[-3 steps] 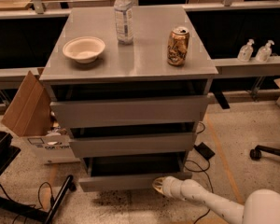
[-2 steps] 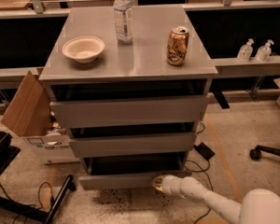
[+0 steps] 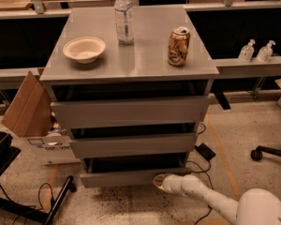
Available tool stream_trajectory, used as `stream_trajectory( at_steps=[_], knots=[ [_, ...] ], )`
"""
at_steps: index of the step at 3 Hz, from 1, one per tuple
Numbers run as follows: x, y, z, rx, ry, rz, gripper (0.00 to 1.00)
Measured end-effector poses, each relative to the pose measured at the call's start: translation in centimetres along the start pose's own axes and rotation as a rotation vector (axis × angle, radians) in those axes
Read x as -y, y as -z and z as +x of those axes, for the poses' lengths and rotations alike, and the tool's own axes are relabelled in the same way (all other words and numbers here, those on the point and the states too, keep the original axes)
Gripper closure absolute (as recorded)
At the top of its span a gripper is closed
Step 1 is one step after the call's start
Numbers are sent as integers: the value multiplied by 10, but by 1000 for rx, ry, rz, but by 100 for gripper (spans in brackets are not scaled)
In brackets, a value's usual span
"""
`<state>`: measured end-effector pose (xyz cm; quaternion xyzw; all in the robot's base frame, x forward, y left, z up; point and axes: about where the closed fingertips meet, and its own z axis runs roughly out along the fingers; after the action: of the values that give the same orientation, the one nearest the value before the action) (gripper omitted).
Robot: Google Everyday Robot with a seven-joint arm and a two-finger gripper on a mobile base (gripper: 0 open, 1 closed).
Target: Close bottom drawer
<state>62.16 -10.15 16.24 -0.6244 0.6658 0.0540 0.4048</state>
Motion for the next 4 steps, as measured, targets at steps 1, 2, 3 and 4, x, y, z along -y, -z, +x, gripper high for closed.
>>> stream_trajectory(
  at_steps=[1, 2, 3, 4],
  knots=[
    [-12, 1, -6, 11, 35, -60, 100],
    [-1, 2, -4, 30, 56, -72, 100],
    [20, -2, -5, 60, 73, -69, 100],
    [24, -7, -6, 61, 68, -67, 100]
  ],
)
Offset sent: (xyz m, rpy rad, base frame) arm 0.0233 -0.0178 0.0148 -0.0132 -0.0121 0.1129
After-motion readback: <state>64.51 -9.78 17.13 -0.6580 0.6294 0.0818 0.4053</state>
